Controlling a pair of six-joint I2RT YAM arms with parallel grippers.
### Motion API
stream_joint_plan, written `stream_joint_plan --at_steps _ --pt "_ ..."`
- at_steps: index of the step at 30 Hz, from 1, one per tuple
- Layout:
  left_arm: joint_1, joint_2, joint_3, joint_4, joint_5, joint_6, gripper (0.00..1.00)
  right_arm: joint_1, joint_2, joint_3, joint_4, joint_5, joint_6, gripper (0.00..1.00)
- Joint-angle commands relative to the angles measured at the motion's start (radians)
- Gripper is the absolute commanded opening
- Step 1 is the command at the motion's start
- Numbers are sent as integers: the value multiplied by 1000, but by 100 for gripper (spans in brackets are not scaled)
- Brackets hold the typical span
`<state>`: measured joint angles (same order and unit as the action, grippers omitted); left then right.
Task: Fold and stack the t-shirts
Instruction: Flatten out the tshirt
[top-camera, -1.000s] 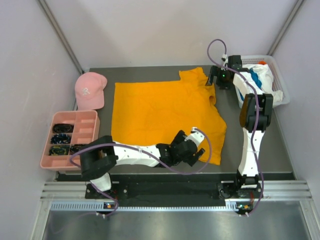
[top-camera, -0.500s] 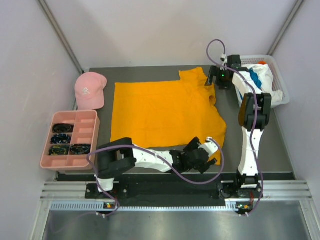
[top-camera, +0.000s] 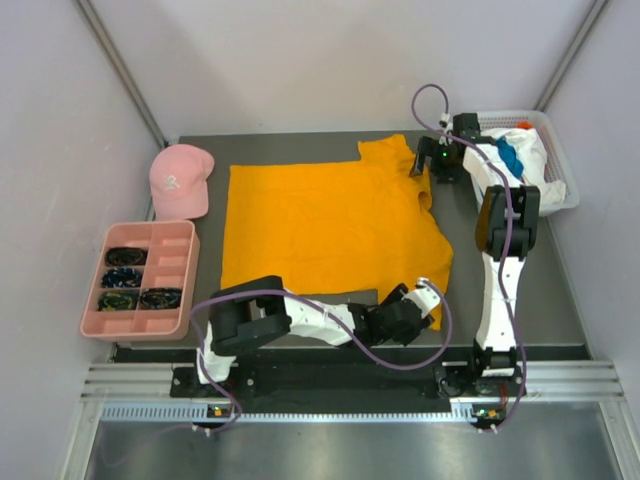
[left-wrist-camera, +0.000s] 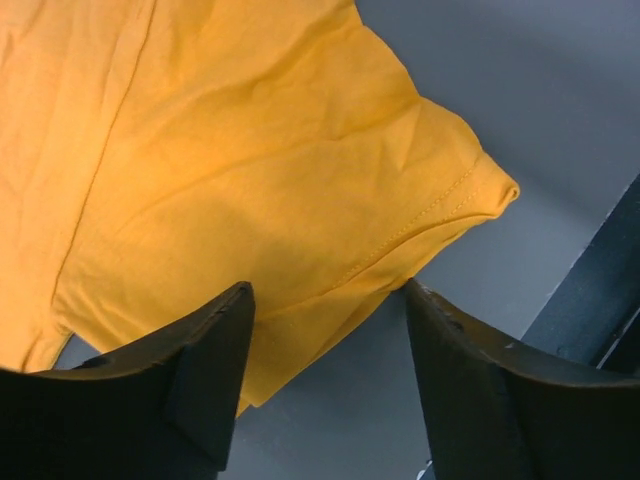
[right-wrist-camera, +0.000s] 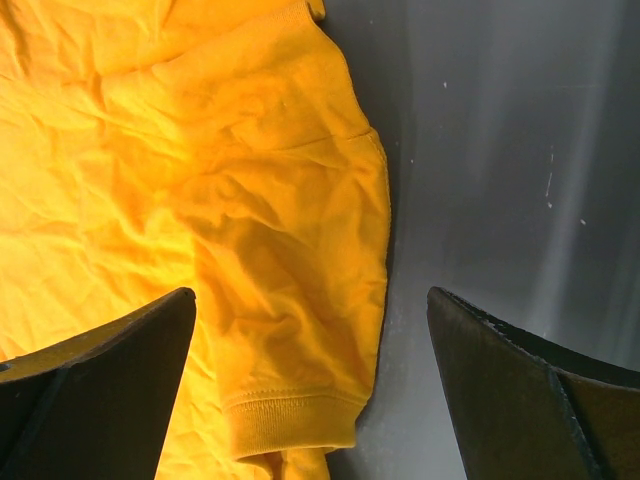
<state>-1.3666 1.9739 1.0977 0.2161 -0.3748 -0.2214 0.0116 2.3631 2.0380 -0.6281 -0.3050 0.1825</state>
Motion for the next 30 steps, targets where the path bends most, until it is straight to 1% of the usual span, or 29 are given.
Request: stream_joint_plan --at_steps 1,2,3,5,6,7,8,9,10,12,17,20,24,30 --pt "-2 20 25 23 28 -24 65 -7 10 56 13 -6 -17 99" --pt "-2 20 22 22 34 -29 62 -7 10 56 13 -6 -17 99" --pt "-2 22 21 19 36 -30 55 -7 15 56 13 -6 -17 99" --pt "-2 20 19 17 45 -30 48 -7 16 57 15 -8 -15 99" --pt "-2 20 18 14 48 -29 39 -7 21 57 15 -9 -15 99" --pt "-2 19 14 12 50 -29 34 -7 22 57 16 -9 -15 99" --pt "-2 19 14 12 51 -29 26 -7 24 57 16 -11 -14 99" --pt "-2 20 11 12 50 -29 14 -7 28 59 16 -11 -15 99" --pt "-2 22 11 11 50 -29 8 -7 31 60 16 -11 -15 99" --pt "0 25 11 9 47 -29 0 -7 39 62 16 -13 -15 99" --pt "-2 23 4 6 45 -30 0 -7 64 79 11 -13 -12 99" --pt "-2 16 -7 3 42 -36 0 -7 108 151 -28 -14 -9 99" --pt "-2 -7 -24 -12 40 -47 0 -7 139 200 -59 -5 -14 99" --pt "-2 -41 -45 -26 47 -55 0 -7 157 220 -93 -51 -28 99"
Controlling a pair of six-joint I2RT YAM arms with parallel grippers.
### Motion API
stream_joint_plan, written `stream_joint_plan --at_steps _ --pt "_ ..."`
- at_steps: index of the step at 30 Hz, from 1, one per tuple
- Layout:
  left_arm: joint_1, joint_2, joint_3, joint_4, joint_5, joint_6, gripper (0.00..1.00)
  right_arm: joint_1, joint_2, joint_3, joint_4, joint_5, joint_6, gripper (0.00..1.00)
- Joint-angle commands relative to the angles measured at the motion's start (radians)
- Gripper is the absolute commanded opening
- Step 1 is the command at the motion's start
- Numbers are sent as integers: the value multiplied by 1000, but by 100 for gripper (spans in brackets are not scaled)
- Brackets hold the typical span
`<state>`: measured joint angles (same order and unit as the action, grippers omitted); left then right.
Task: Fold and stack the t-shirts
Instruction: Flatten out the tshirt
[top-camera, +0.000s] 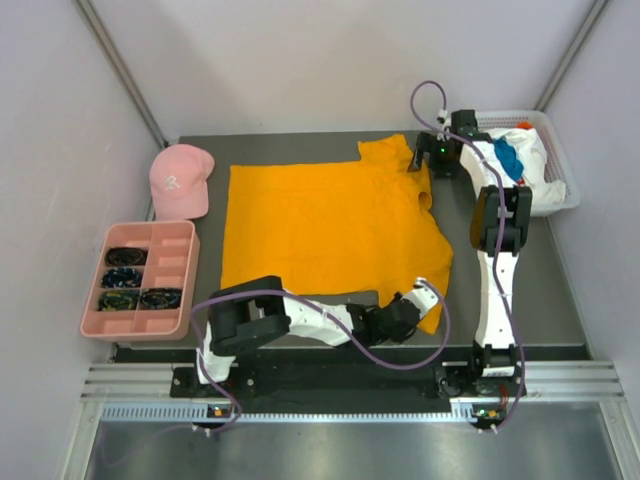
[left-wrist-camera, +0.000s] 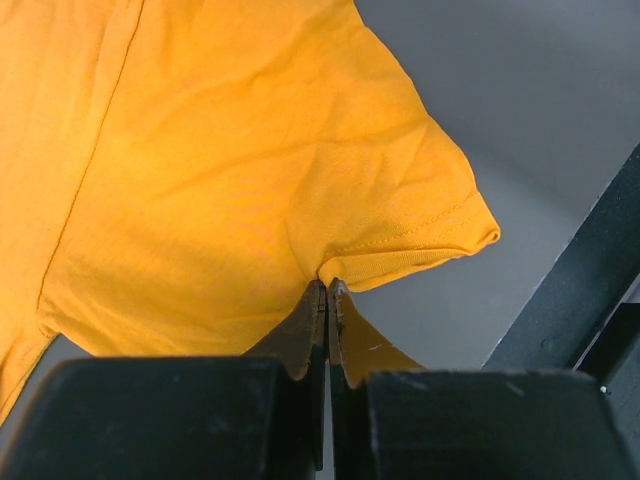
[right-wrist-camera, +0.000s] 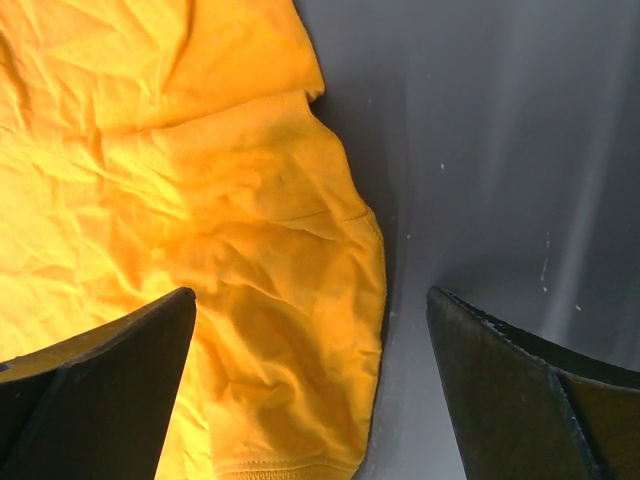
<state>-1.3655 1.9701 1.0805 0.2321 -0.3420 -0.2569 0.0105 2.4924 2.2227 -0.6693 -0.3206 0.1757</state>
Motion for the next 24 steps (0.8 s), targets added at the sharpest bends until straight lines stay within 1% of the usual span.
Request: stream_joint_plan --at_steps 1,2,3,4,6,7,8,10,12,13,14,15,16,17,18,24 --pt "-1 -42 -30 -42 14 -19 0 -6 29 35 -53 -46 -25 98" --pt "-3 -45 -31 -42 12 -19 0 -6 29 34 -55 -52 -25 94" --pt "-3 -45 -31 -45 9 -19 0 -6 33 34 -56 -60 -30 88" --pt "-3 -48 -30 -47 8 -19 0 -6 33 34 -56 -78 -31 79" --pt "-3 -47 -28 -48 5 -18 0 -6 34 31 -59 -89 -35 67" --pt "-3 -50 -28 -48 3 -21 0 -7 33 31 -59 -95 -35 58" --pt "-3 -50 -28 -47 5 -21 0 -6 34 29 -61 -97 -35 53" --pt "-3 -50 -30 -50 8 -24 0 -7 31 28 -59 -97 -35 46" --pt "-3 -50 -28 -53 8 -25 0 -6 31 25 -59 -95 -35 37" --pt "-3 -53 -30 -56 8 -27 0 -6 28 23 -56 -91 -35 26" --pt "-3 -51 -30 -57 8 -27 0 -7 28 23 -53 -87 -32 20" --pt "-1 -53 -31 -59 8 -28 0 -6 26 23 -52 -86 -30 10" --pt "-3 -56 -33 -59 11 -27 0 -6 26 22 -50 -80 -28 5" --pt "-3 -57 -33 -62 14 -27 0 -6 25 23 -47 -78 -25 1" --pt "-3 -59 -33 -65 15 -27 0 -6 26 25 -44 -75 -27 0" --pt "-3 -91 -57 -91 54 -33 0 -6 46 71 -47 -57 -10 0"
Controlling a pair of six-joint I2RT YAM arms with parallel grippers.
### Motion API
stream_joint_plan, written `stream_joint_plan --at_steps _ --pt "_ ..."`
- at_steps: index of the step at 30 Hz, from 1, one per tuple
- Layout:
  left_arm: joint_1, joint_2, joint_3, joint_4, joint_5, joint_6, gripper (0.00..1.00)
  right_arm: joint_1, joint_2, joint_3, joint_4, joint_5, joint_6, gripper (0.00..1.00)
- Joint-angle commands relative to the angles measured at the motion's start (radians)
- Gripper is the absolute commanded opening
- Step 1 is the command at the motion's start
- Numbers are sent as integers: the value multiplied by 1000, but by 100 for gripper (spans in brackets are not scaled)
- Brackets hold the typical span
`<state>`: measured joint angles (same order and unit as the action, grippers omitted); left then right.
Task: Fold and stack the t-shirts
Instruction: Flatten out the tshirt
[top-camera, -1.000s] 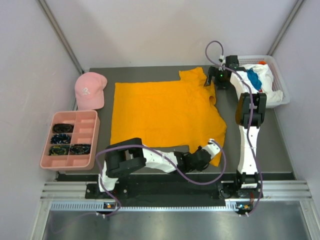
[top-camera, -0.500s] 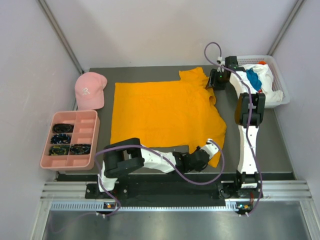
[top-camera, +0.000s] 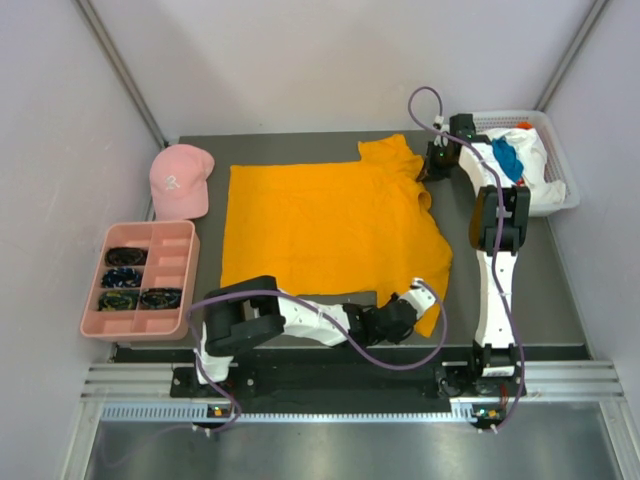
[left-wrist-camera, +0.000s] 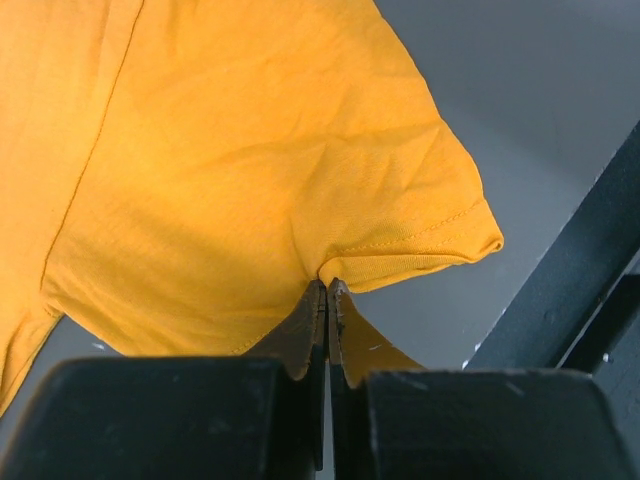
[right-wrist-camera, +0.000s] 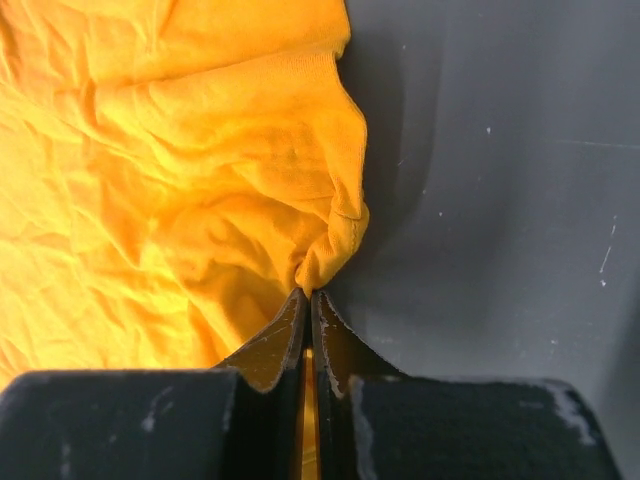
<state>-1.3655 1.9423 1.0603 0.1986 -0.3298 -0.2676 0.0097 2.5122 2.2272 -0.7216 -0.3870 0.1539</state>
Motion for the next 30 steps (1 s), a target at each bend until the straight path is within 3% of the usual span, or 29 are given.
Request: stream_joint_plan --at_steps 1,30 --pt "-3 -78 -52 -56 47 -24 0 -5 33 75 5 7 15 0" --pt "-3 -91 -82 -79 74 -85 0 -93 106 140 274 -185 231 0"
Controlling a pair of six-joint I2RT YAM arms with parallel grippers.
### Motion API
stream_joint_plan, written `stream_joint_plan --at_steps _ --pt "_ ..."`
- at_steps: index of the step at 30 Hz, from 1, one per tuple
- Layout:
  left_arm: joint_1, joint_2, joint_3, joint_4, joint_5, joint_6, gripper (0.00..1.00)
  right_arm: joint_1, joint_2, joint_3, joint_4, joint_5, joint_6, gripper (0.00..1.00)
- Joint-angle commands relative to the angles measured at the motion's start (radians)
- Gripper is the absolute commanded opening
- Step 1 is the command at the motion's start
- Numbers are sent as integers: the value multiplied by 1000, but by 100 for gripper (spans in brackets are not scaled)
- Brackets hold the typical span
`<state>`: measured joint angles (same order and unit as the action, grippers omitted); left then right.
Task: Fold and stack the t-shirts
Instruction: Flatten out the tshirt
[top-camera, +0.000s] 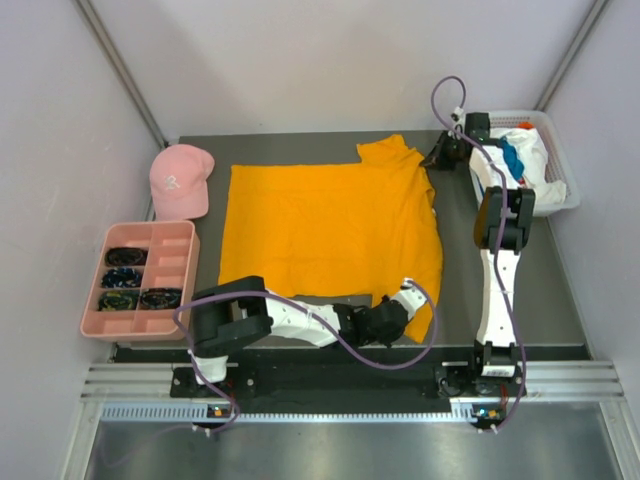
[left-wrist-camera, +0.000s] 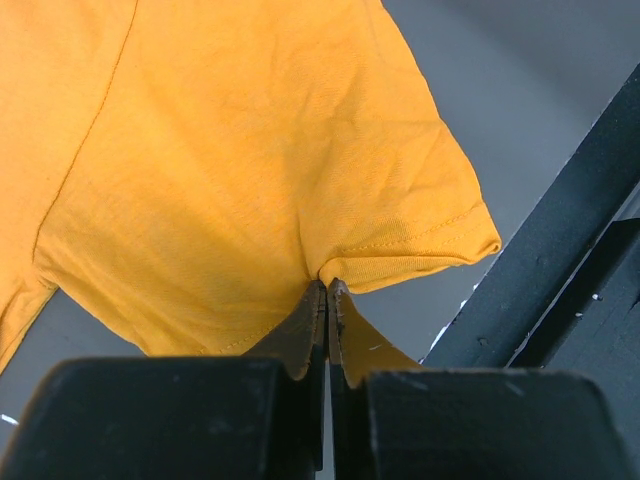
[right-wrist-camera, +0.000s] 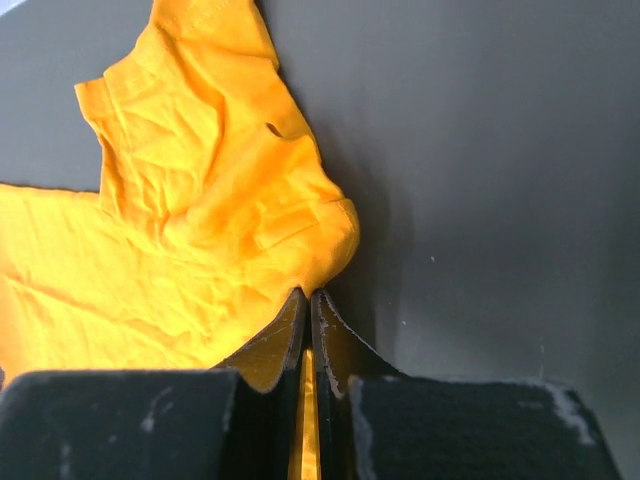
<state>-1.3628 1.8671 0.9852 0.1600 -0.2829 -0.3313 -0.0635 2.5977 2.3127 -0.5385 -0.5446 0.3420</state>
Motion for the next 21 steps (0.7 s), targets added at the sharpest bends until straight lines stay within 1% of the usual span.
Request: stream_joint_plan --at_steps 1,3,6,7,8,10,11,15,17,21 --pt "-4 -14 -6 -40 27 -22 0 -22 19 53 94 -28 46 0" --pt "-5 -11 -5 -39 27 -22 0 -25 15 53 97 -28 46 0" --pt "-5 -3 3 -39 31 -20 0 -32 9 48 101 -29 43 10" --pt "-5 -2 4 -39 33 -18 0 -36 3 45 103 -29 40 17" --pt "-5 0 6 -39 33 -18 0 -38 -2 42 106 -29 38 29" --pt "-5 4 10 -39 36 -18 0 -41 -16 33 110 -32 31 35" --pt "-5 7 12 -37 37 -17 0 -42 -22 25 115 -31 26 40" --pt "-5 12 21 -37 39 -17 0 -44 -68 -28 136 -15 8 44" --pt "-5 15 23 -36 39 -15 0 -44 -89 -33 141 -20 -9 49" --pt "-5 24 32 -30 37 -15 0 -45 -122 -41 135 -55 -52 56"
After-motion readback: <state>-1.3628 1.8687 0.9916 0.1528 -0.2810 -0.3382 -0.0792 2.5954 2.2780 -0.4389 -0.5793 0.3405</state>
